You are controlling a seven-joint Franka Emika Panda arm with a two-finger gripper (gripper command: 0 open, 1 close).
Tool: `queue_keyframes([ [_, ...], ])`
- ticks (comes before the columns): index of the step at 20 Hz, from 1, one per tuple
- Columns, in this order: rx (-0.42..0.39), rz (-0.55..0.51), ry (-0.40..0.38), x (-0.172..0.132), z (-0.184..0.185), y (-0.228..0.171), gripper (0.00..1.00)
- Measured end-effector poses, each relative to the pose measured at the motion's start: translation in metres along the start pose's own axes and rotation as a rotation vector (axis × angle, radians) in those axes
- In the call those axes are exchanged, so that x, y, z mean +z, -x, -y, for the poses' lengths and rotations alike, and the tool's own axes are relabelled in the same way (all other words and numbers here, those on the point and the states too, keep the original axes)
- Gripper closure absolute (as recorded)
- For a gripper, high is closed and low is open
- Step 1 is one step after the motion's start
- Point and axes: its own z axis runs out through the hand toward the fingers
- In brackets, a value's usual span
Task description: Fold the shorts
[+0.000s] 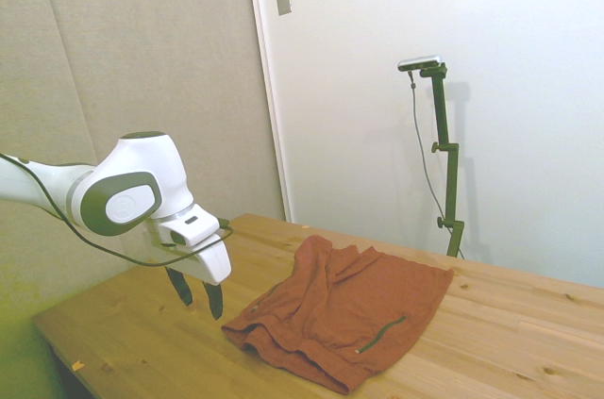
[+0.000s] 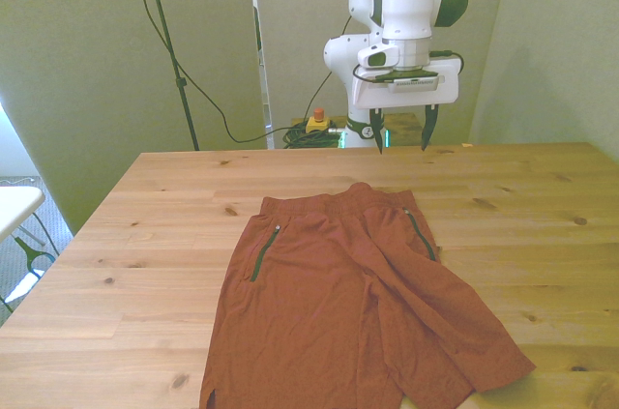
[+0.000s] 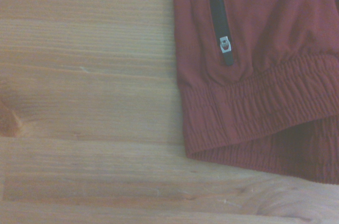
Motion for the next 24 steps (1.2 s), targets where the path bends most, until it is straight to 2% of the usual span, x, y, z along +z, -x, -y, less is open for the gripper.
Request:
queue_keyframes([
  [2, -0.005, -0.004, 0.008, 0.001, 0.0, -0.001, 0.0],
  [6, -0.103, -0.137, 0.142, -0.003, 0.007, -0.004, 0.0],
  [11, -0.184, -0.358, 0.321, -0.008, 0.057, 0.019, 0.0],
  [14, -0.23, -0.48, 0.433, 0.005, 0.088, 0.032, 0.0],
  [16, -0.263, -0.485, 0.472, 0.02, 0.107, 0.052, 0.0],
  [20, -0.322, -0.496, 0.501, 0.045, 0.134, 0.094, 0.0],
  [24, -0.322, -0.51, 0.532, 0.067, 0.134, 0.095, 0.0],
])
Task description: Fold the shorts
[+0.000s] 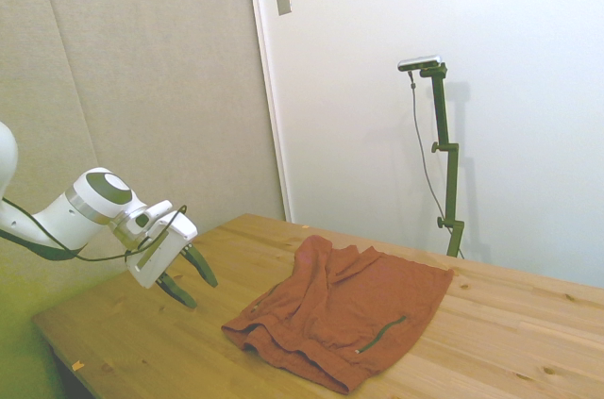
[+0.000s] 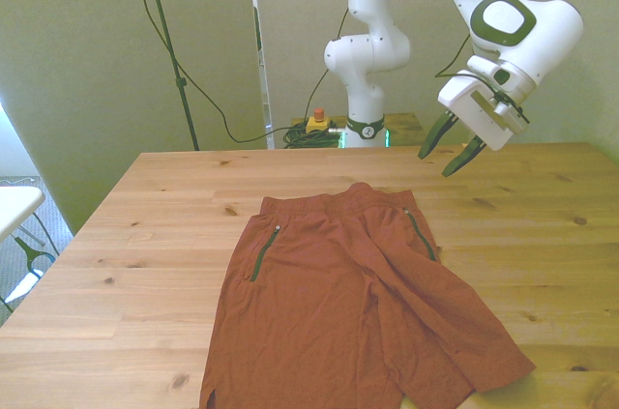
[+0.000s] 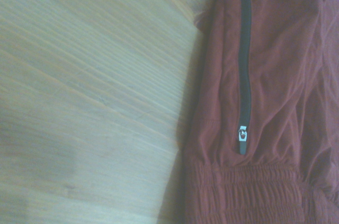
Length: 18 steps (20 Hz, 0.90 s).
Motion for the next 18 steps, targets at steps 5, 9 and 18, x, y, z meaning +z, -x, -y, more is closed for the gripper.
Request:
queue_keyframes([
  [5, -0.008, 0.025, 0.029, 0.035, 0.007, -0.002, 0.0],
  [9, 0.001, 0.039, -0.001, 0.046, 0.011, -0.006, 0.0],
  [18, 0.054, 0.069, 0.008, 0.068, -0.005, -0.024, 0.0],
])
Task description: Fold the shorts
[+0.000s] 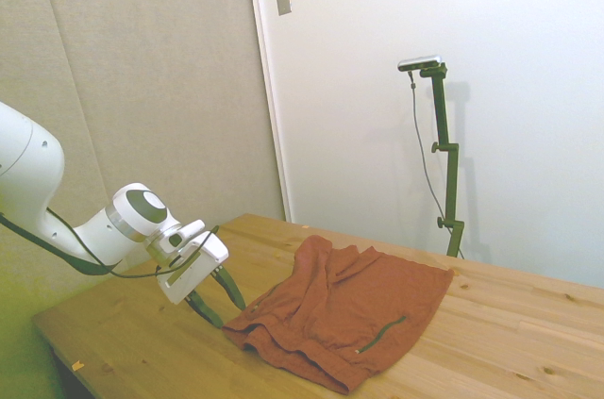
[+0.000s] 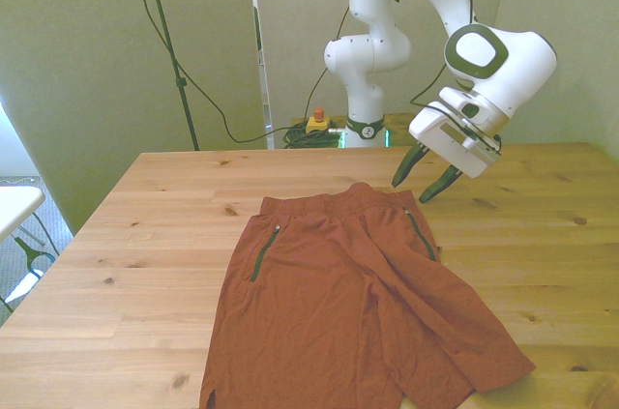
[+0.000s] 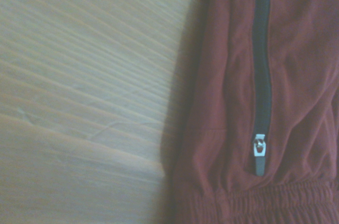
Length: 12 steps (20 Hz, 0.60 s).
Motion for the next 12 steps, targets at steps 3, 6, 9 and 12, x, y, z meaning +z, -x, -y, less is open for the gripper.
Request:
queue_keyframes([
  [3, 0.014, 0.01, 0.012, 0.008, -0.006, -0.005, 0.0],
  [6, 0.025, 0.01, 0.009, 0.015, -0.011, -0.011, 0.0],
  [9, 0.034, 0.01, -0.004, 0.018, -0.012, -0.014, 1.0],
  [12, 0.05, 0.014, -0.013, 0.021, -0.016, -0.019, 1.0],
])
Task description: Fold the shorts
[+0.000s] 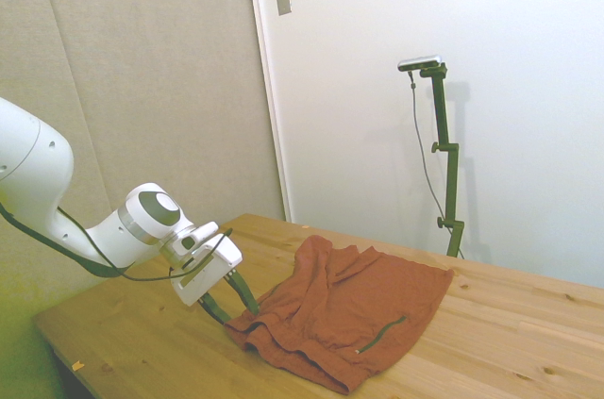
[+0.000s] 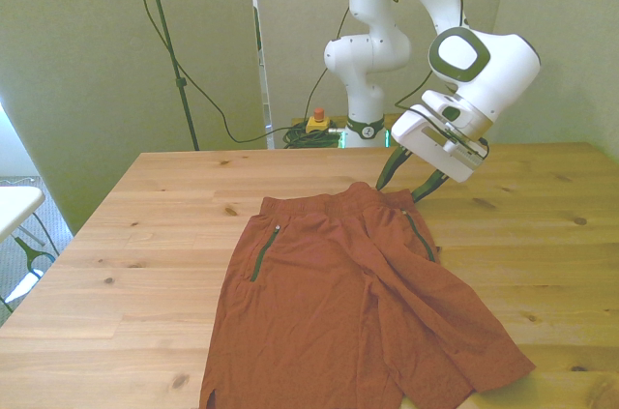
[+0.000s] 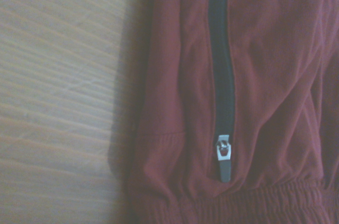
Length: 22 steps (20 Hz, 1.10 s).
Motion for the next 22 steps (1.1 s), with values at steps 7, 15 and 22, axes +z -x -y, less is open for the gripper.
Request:
queue_keyframes([
  [7, -0.002, 0.008, 0.005, 0.007, -0.003, 0.003, 1.0],
  [15, -0.008, 0.013, 0.005, 0.01, -0.003, 0.007, 1.0],
  [22, -0.009, 0.012, 0.002, 0.01, -0.004, 0.008, 1.0],
])
